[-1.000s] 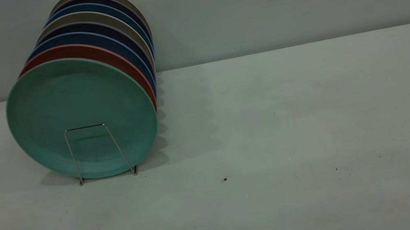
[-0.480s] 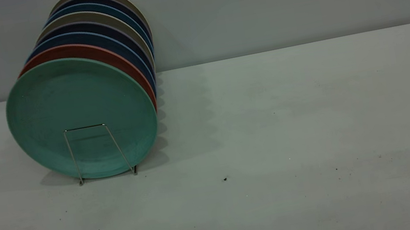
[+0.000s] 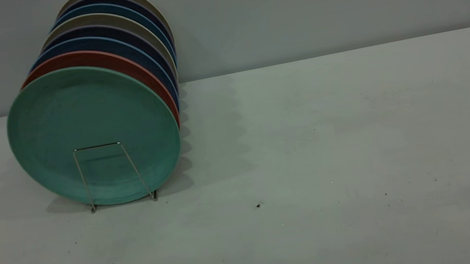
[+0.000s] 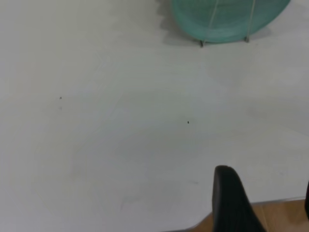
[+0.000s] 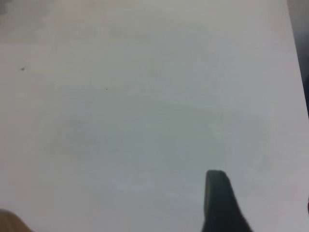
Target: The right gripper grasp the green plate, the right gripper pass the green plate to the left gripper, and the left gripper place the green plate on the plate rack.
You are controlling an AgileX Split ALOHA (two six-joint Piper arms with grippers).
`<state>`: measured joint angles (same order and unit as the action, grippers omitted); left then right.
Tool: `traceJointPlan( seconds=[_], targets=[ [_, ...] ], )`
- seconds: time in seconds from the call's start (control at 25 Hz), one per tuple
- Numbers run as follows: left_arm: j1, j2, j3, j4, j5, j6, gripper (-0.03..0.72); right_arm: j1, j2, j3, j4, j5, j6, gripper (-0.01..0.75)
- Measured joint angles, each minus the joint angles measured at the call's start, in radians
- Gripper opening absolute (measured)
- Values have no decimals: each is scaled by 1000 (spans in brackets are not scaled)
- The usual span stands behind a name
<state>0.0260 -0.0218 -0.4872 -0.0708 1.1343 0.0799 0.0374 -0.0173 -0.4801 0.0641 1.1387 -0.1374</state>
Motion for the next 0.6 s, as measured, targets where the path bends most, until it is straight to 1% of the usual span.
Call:
traceJointPlan(
  seconds=[0.12, 0.6],
  targets=[
    [10, 0, 0, 0, 0, 0, 402, 2, 0, 0, 0, 0, 1, 440],
    [10, 0, 0, 0, 0, 0, 402, 2, -1, 0, 0, 1, 1, 440]
  ],
)
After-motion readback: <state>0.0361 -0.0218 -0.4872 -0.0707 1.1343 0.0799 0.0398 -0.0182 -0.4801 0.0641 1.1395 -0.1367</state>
